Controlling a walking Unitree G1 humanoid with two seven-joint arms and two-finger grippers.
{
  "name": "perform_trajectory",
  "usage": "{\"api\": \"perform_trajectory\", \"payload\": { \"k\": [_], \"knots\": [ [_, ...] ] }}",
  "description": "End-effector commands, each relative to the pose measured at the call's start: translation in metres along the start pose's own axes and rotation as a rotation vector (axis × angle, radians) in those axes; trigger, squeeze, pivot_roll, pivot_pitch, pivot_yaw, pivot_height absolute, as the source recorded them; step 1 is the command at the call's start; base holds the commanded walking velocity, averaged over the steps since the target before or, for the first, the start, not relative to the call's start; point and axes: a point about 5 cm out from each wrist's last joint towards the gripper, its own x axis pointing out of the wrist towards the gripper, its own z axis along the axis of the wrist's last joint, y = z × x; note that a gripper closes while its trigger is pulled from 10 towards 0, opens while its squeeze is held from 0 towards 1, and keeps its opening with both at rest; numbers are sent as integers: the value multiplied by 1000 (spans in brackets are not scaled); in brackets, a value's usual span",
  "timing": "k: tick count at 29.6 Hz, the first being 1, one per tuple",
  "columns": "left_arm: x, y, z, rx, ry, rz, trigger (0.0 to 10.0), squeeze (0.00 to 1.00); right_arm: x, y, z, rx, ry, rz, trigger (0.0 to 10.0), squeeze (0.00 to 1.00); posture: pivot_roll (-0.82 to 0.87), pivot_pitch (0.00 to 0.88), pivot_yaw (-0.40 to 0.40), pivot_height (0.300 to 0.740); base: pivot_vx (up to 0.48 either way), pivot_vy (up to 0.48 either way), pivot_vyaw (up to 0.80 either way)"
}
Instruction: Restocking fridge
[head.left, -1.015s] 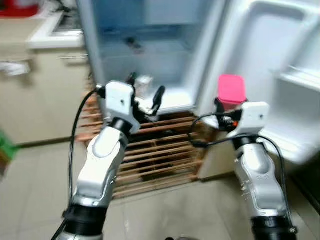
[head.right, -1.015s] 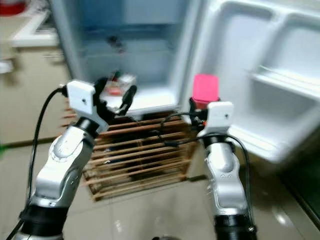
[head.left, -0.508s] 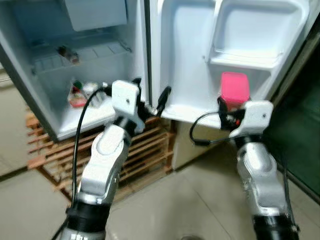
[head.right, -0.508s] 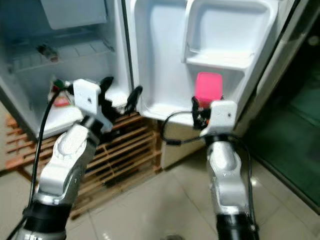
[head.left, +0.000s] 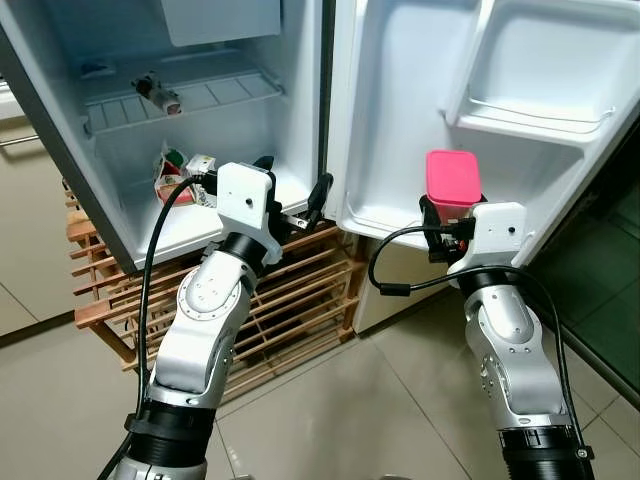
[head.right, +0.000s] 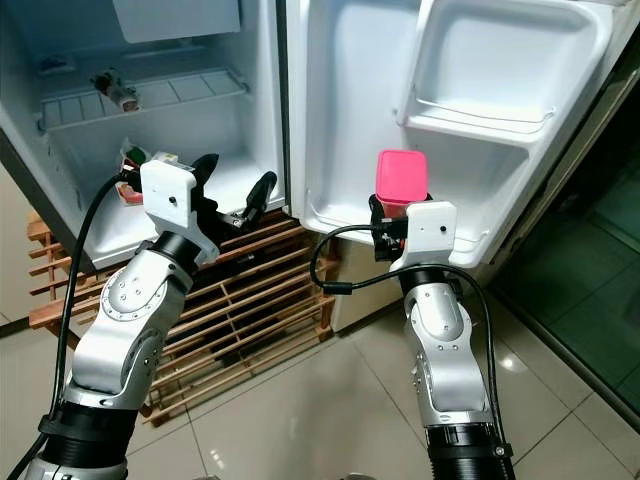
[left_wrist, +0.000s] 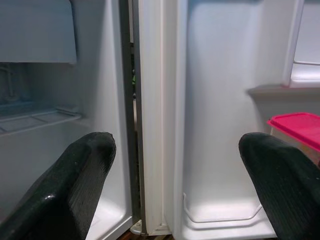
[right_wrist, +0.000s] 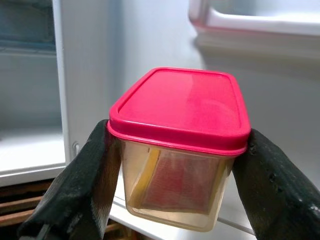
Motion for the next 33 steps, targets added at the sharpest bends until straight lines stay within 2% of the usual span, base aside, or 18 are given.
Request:
{"api": "perform_trajectory", "payload": {
  "k": [1, 8, 19, 23, 25, 26, 27, 28, 29, 32, 33],
  "knots": [
    [0, -1, 1, 5, 2, -1, 10000, 0, 6, -1, 5, -21, -17, 31, 0, 0, -70, 0, -10, 740, 0, 0, 0],
    [-3, 1, 2, -7, 11, 13, 10000, 0, 27, -25, 19, -65, -28, 53, 0, 0, -61, 0, -12, 740, 85, -104, 0],
    [-6, 4, 1, -26, 16, 37, 10000, 0, 29, -21, 20, -72, -32, 107, 0, 0, -59, 0, -14, 740, 341, -331, 0],
    [-6, 2, 2, -42, 10, 23, 10000, 0, 29, -19, 18, -71, -23, 133, 0, 0, -59, 0, -11, 740, 74, 0, 0],
    [-6, 0, -2, -16, 26, -42, 10000, 0, 29, -13, 18, -68, -19, 173, 0, 0, -60, 0, -17, 740, 0, 0, 778],
    [-6, 0, -5, 22, 43, -92, 10000, 0, 28, -9, 17, -66, -14, 204, 0, 0, -60, 0, -17, 740, 0, 0, 769],
    [-6, 1, -5, 43, 41, -100, 10000, 0, 28, -9, 17, -65, -13, 210, 0, 0, -57, 0, -24, 740, 0, 0, 769],
    [-6, 3, -10, 63, 67, -133, 10000, 0, 29, -7, 16, -66, -8, 228, 0, 0, -57, 0, -24, 740, 0, 0, 763],
    [-6, 6, -20, 120, 116, -185, 10000, 0, 29, -3, 15, -66, 1, 264, 0, 0, -54, 0, -30, 740, 0, 0, 763],
    [-6, 1, -29, 99, 162, -250, 10000, 0, 29, 1, 14, -80, 12, 312, 0, 0, -60, 0, -32, 740, 0, 0, 746],
    [-6, -5, -28, 88, 117, -301, 10000, 0, 29, 3, 13, -97, 18, 339, 0, 0, -64, 0, -33, 740, 0, 0, 700]
  ]
}}
